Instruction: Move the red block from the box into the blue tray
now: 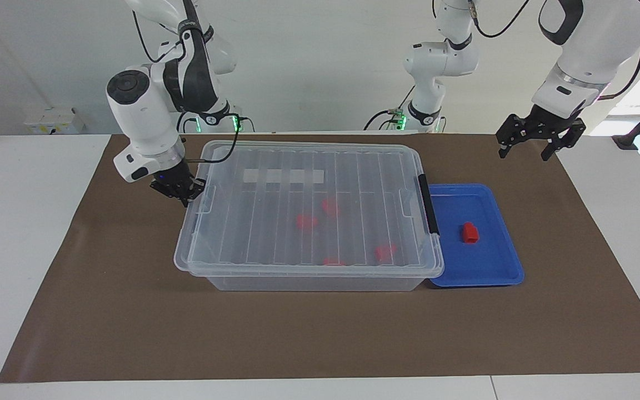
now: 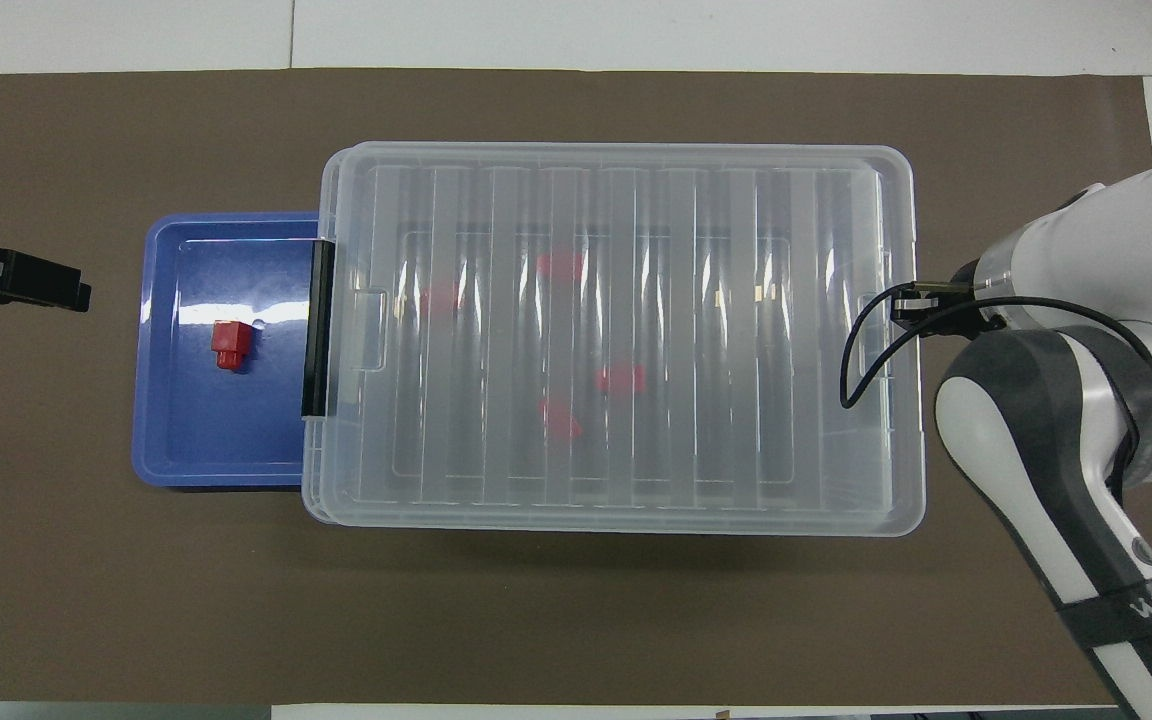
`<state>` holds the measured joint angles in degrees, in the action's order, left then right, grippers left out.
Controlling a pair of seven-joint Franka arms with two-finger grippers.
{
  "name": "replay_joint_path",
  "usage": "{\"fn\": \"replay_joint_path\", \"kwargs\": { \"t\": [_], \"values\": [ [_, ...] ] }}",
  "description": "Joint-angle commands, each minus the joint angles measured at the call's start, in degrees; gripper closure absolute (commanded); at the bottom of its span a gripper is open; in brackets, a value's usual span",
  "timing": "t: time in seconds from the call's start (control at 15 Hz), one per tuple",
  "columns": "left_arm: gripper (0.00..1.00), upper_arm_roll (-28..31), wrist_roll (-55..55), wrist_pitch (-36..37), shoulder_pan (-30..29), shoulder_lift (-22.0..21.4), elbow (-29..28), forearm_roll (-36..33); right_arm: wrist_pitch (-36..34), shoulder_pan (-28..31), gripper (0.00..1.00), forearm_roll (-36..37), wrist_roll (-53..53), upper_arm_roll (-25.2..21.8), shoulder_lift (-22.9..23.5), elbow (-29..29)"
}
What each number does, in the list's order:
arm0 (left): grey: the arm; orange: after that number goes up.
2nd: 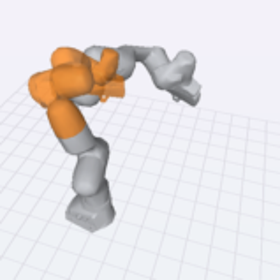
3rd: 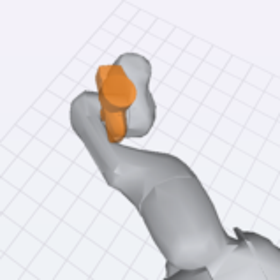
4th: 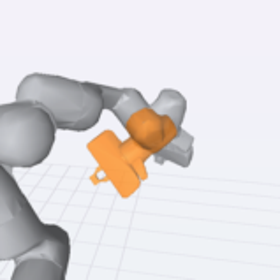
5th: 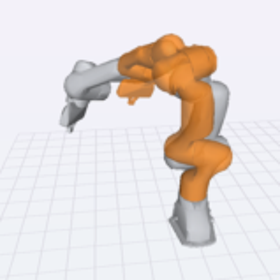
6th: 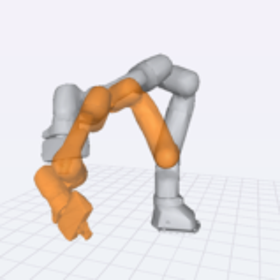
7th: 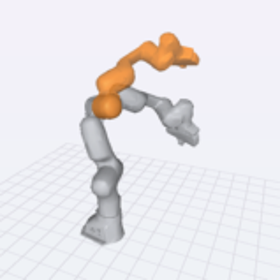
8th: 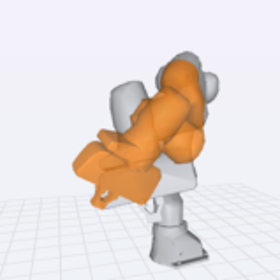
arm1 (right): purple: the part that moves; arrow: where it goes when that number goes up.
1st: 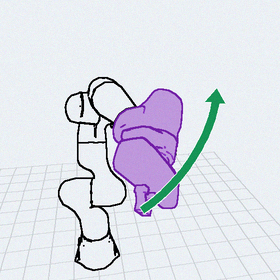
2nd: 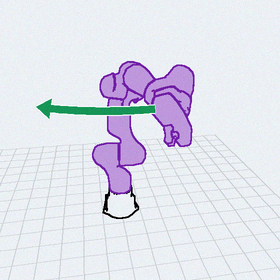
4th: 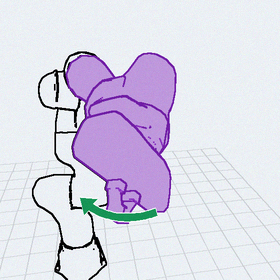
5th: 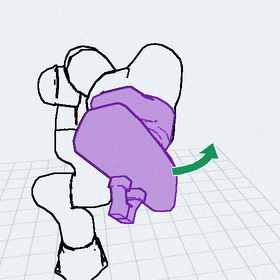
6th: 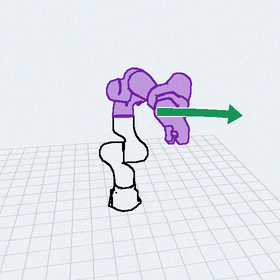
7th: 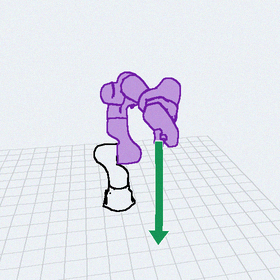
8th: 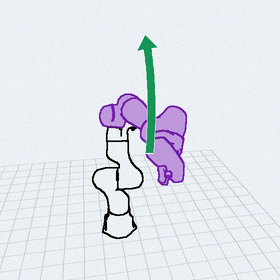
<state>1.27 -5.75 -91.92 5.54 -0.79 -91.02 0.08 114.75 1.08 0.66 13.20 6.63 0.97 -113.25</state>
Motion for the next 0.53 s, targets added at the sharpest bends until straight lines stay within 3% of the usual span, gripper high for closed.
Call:
{"fn": "replay_joint_path", "kwargs": {
  "t": [0.0,0.47],
  "values": [
    [0.00,0.0,0.1,0.9,-0.2,0.0,0.2,0.0,1.6,0.2,1.00,-1.0,1.3,0.6,-0.9,-1.4],
    [0.00,0.0,0.1,0.9,-0.2,0.0,0.2,0.0,1.2,0.2,1.00,-1.0,1.1,0.6,-0.8,-1.4]
  ]
}}
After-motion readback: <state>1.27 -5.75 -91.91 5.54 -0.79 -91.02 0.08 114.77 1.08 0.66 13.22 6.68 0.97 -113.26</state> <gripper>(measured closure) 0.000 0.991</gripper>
